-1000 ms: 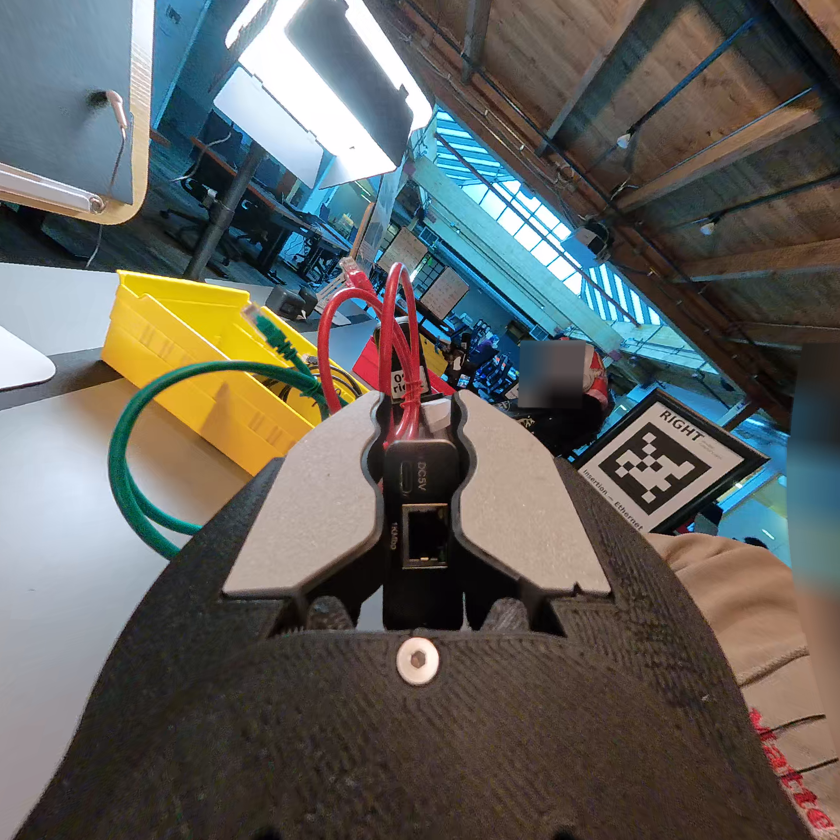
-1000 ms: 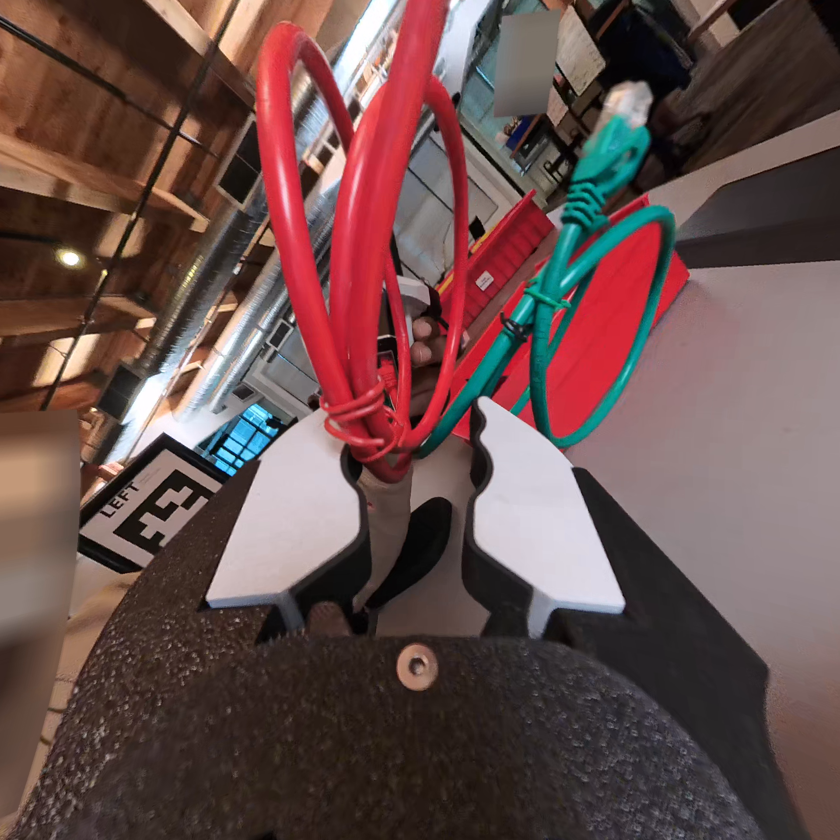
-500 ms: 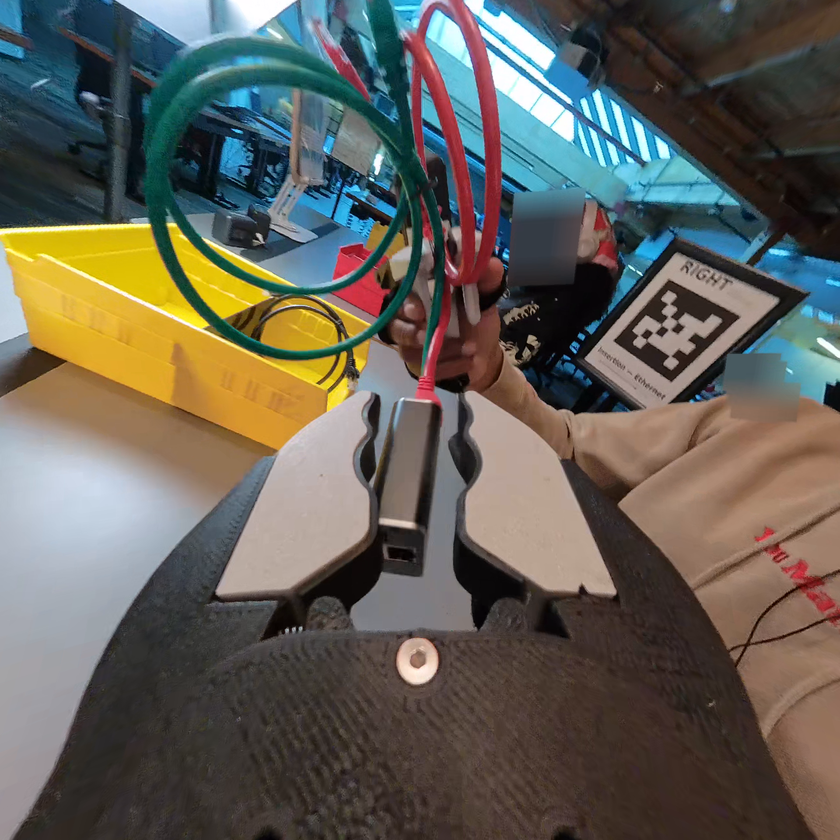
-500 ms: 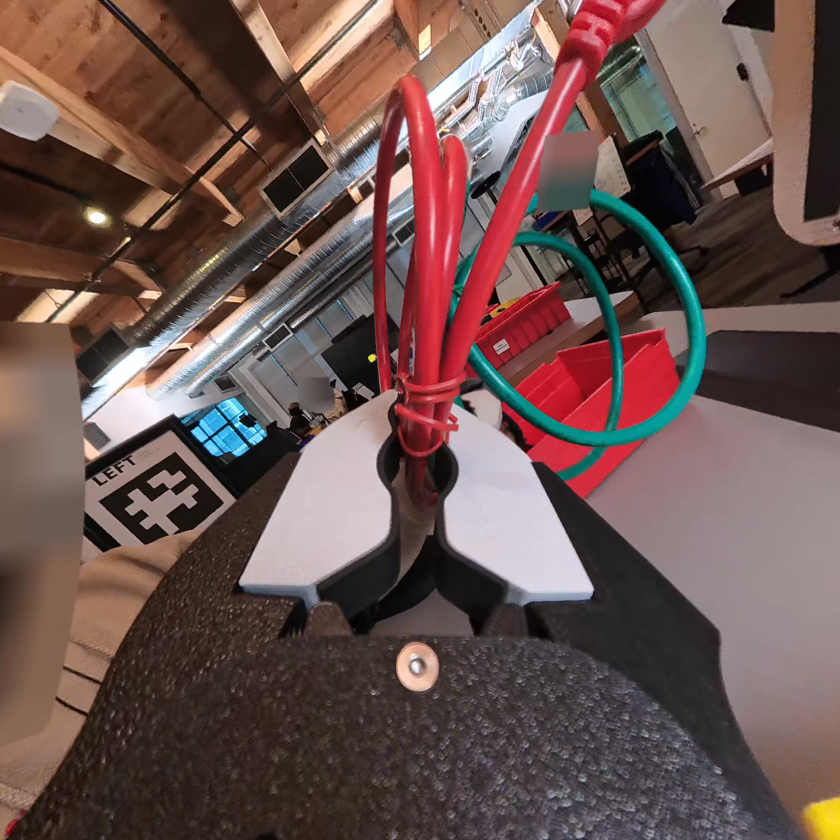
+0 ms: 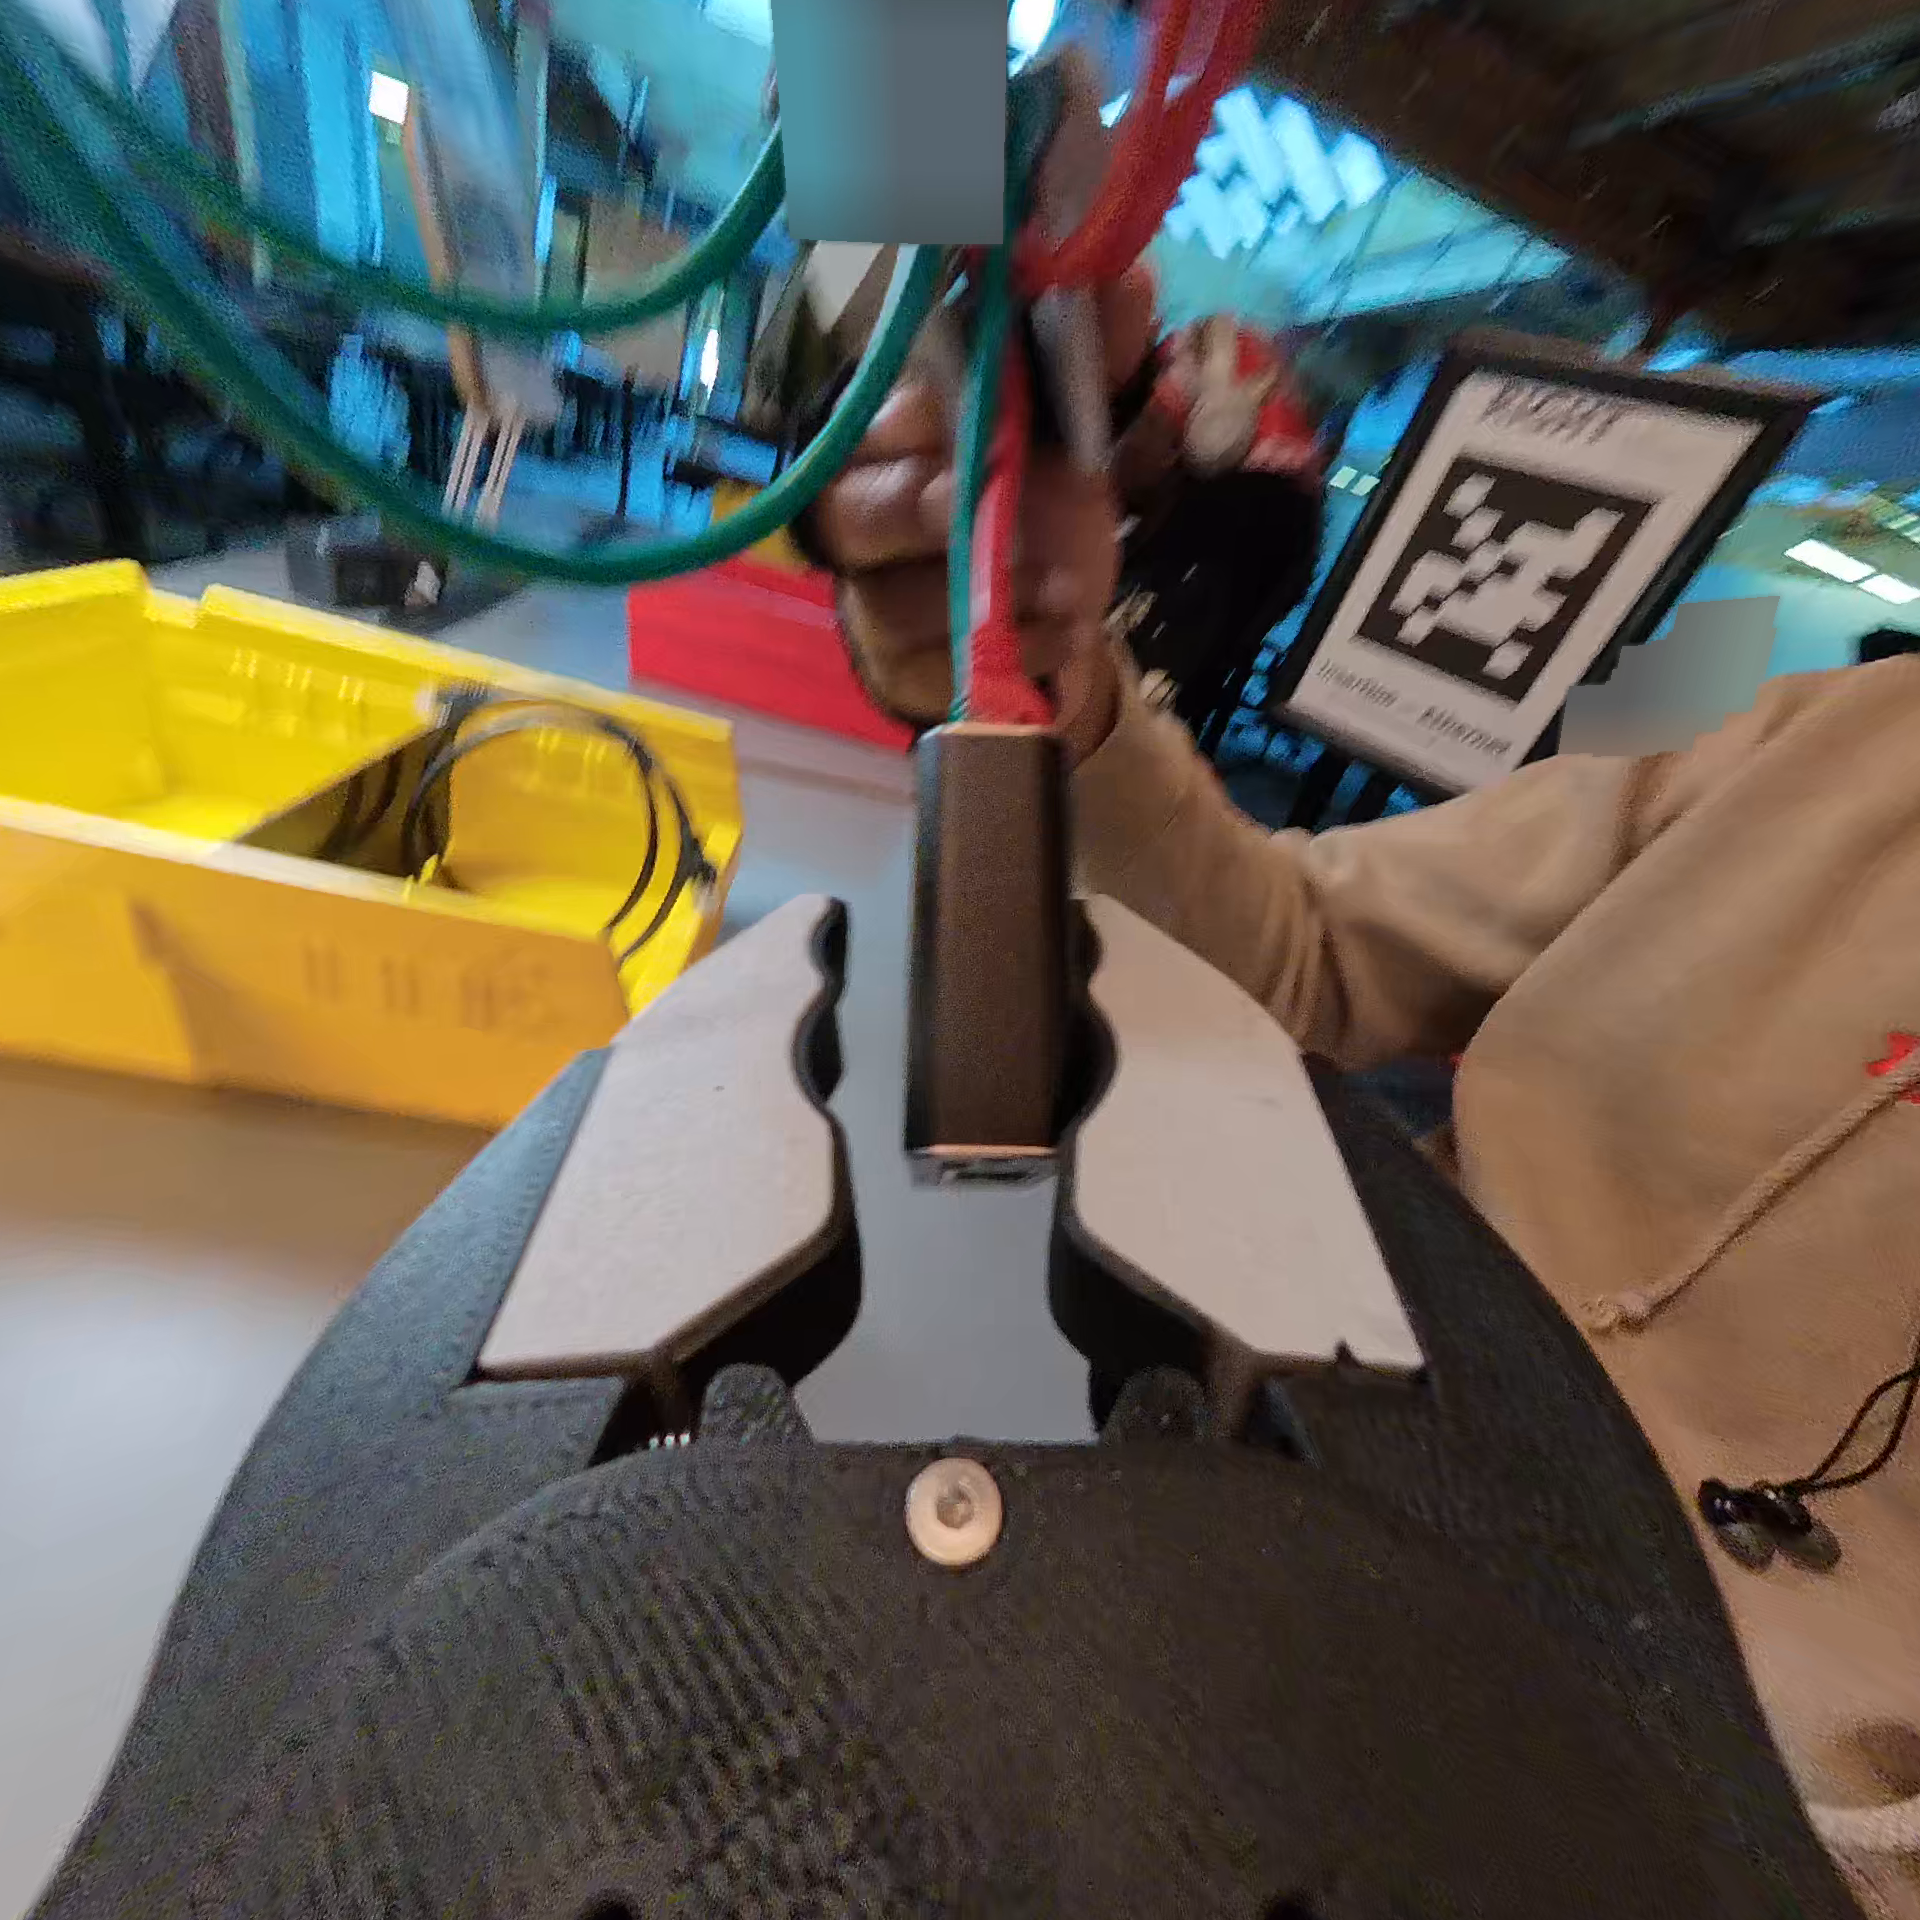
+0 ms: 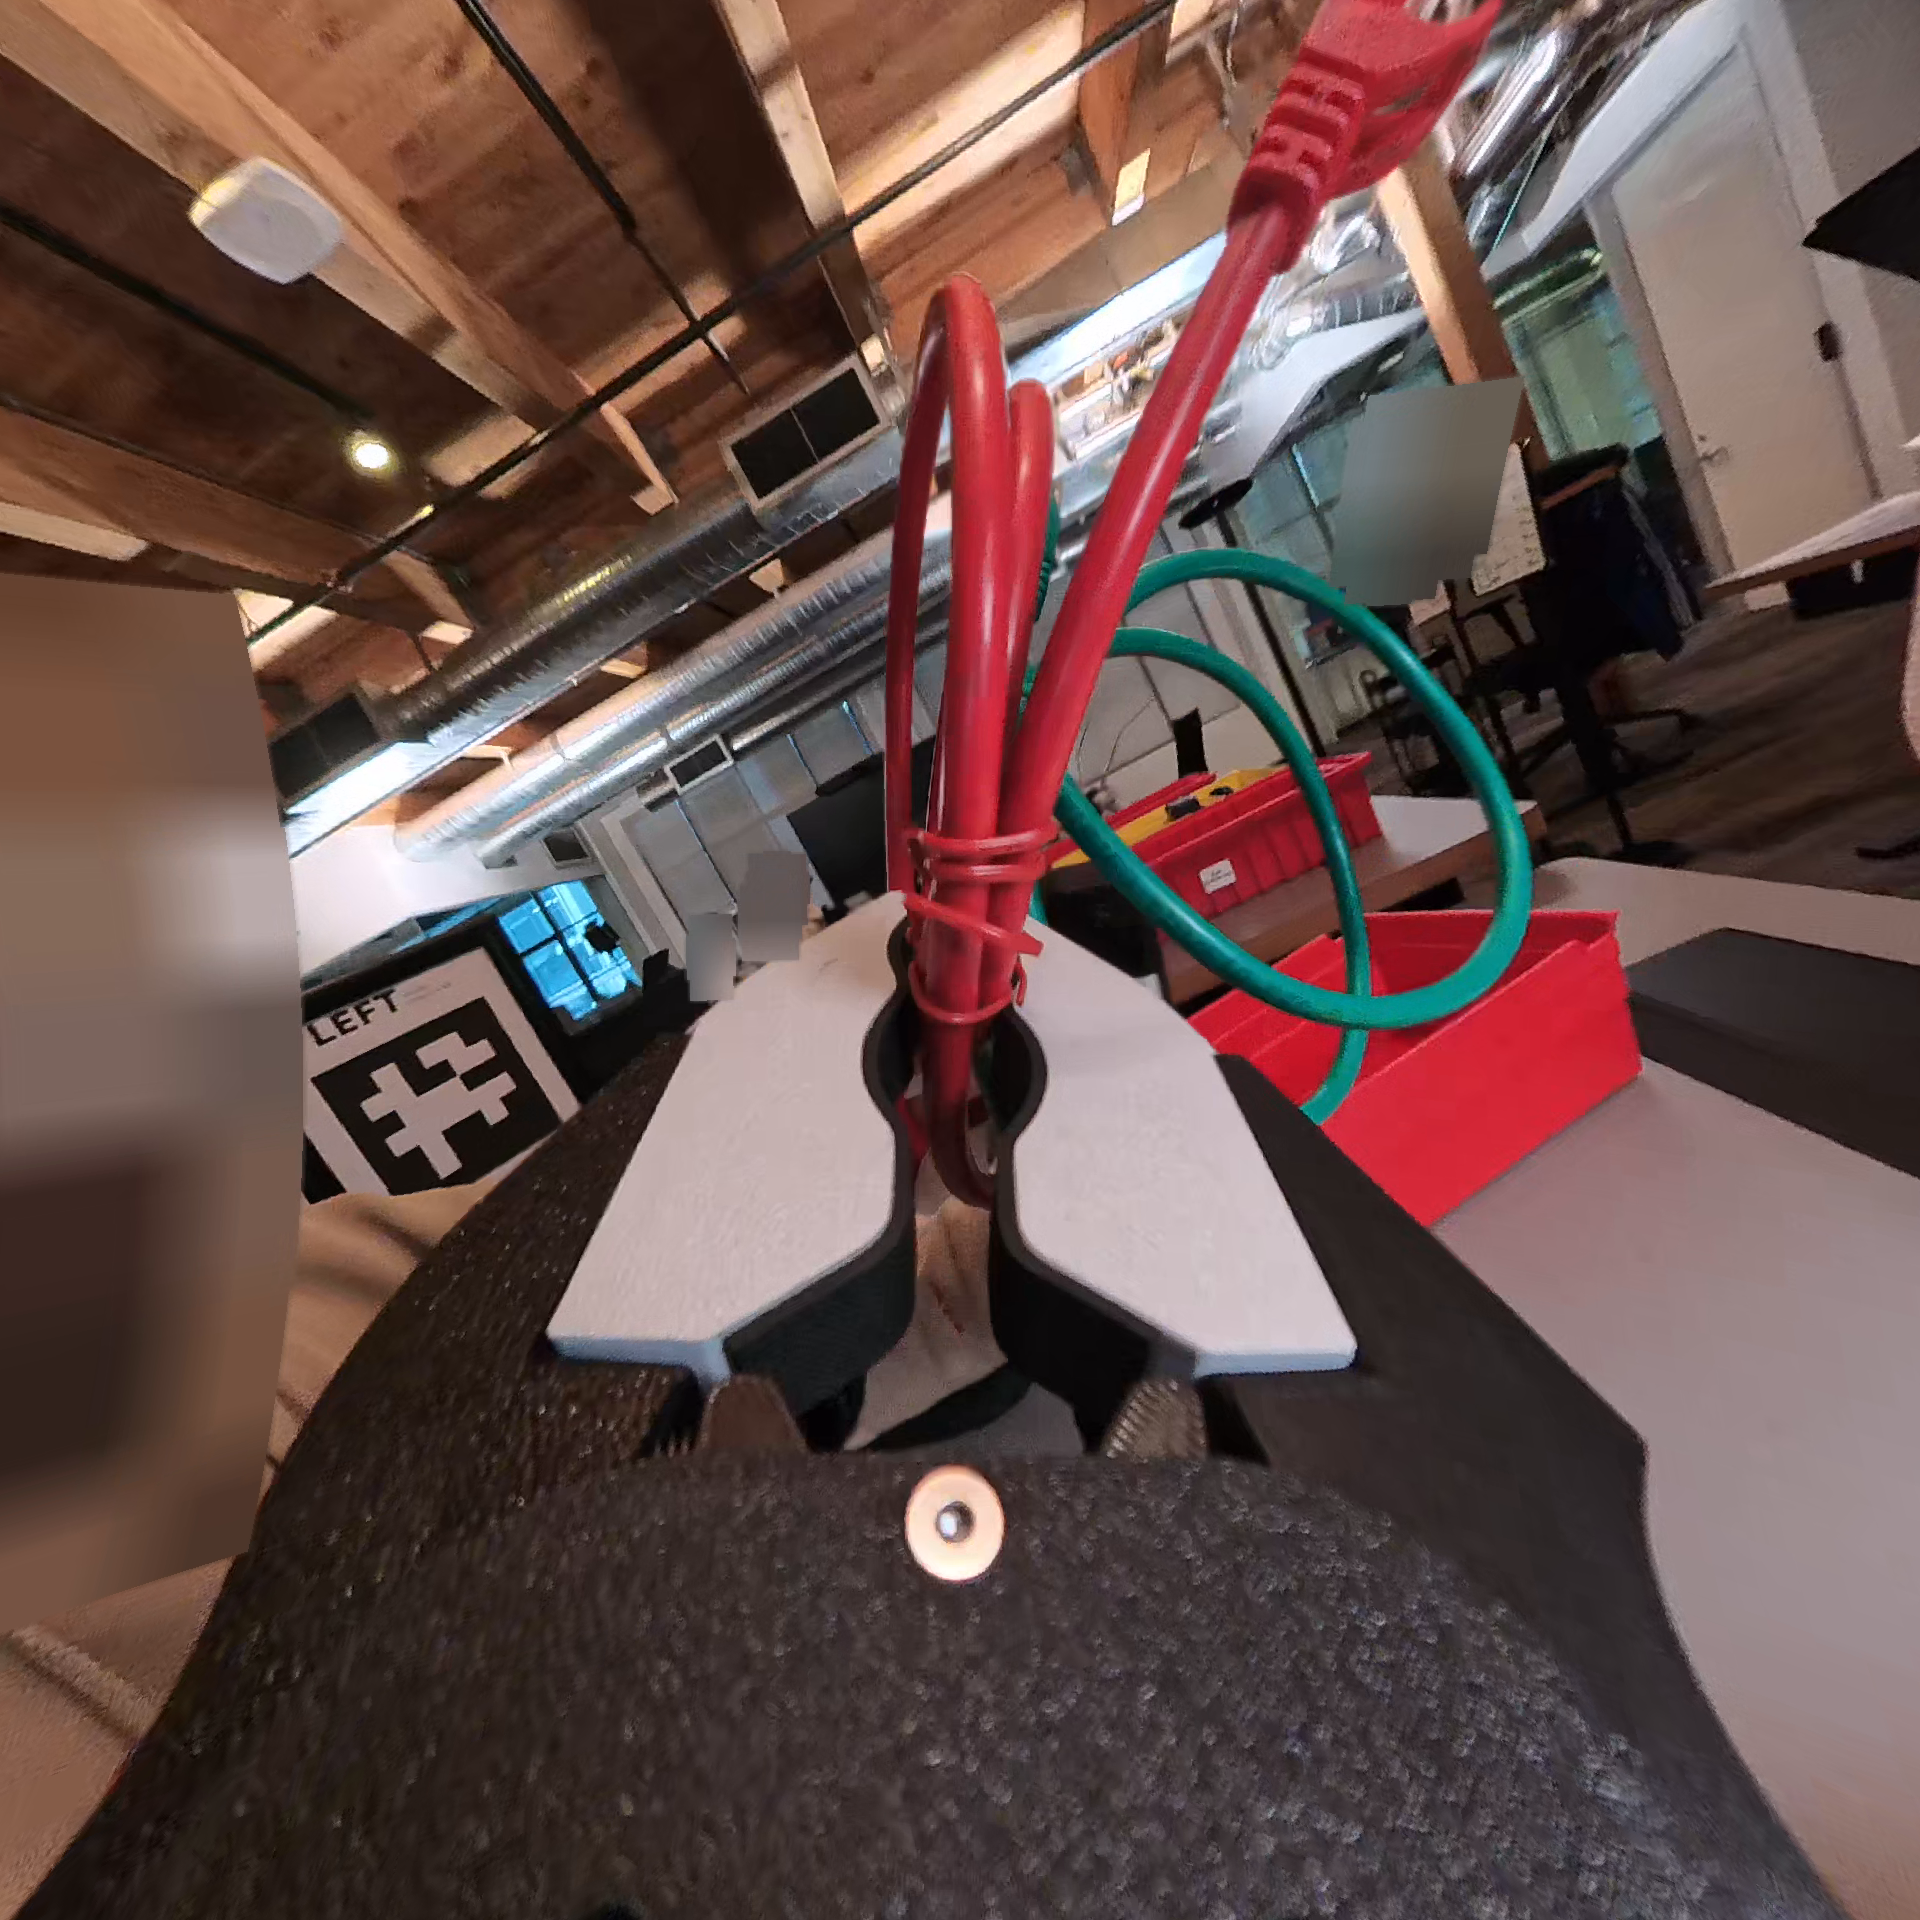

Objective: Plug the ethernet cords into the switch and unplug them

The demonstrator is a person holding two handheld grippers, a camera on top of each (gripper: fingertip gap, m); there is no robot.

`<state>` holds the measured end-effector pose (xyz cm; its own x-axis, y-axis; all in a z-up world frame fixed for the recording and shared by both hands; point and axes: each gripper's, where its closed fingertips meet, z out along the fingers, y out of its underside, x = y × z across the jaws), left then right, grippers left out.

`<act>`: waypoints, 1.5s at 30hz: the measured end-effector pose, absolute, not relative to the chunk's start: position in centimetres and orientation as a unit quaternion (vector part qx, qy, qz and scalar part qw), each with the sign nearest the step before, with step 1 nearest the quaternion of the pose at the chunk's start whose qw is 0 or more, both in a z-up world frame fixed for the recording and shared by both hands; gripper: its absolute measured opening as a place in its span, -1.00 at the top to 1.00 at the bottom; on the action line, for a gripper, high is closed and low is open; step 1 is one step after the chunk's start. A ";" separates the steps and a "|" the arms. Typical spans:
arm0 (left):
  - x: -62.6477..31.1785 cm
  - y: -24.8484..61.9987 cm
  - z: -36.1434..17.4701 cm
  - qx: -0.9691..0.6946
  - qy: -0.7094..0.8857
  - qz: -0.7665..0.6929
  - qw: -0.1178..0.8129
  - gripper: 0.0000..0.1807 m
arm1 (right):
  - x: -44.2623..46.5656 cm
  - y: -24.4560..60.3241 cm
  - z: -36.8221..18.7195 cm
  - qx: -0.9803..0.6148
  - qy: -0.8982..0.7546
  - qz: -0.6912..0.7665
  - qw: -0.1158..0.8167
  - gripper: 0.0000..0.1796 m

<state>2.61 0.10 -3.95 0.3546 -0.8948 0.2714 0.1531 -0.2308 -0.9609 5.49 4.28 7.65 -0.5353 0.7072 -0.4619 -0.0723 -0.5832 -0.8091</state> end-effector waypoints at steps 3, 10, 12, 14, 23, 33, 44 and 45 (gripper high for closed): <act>2.6 -0.1 -2.0 -0.606 0.289 -0.475 0.568 0.70 | 5.7 5.7 8.1 -0.411 -0.339 0.806 0.257 0.89; 1.4 1.7 -1.7 -0.637 0.147 -0.558 0.512 0.71 | 4.1 11.1 3.2 -0.553 -0.298 0.719 0.298 0.48; 0.6 2.3 -1.9 -0.623 0.102 -0.599 0.493 0.71 | 3.9 11.2 2.2 -0.565 -0.311 0.712 0.277 0.49; -0.5 2.6 -1.6 -0.608 0.076 -0.618 0.494 0.71 | 3.7 10.4 1.2 -0.570 -0.352 0.695 0.262 0.54; -1.8 1.7 -1.5 -0.668 0.103 -0.560 0.479 0.71 | -0.1 2.7 -1.5 -0.522 -0.470 0.687 0.185 0.69; 0.1 1.0 -2.4 -0.693 0.123 -0.565 0.429 0.71 | -0.6 1.1 -1.7 -0.495 -0.469 0.714 0.161 0.84; 0.3 0.6 -1.7 -0.691 0.134 -0.557 0.441 0.71 | -0.2 0.5 -1.4 -0.472 -0.490 0.714 0.168 0.84; 0.3 0.7 -1.3 -0.682 0.139 -0.556 0.455 0.70 | -0.2 0.6 -0.9 -0.464 -0.483 0.720 0.179 0.84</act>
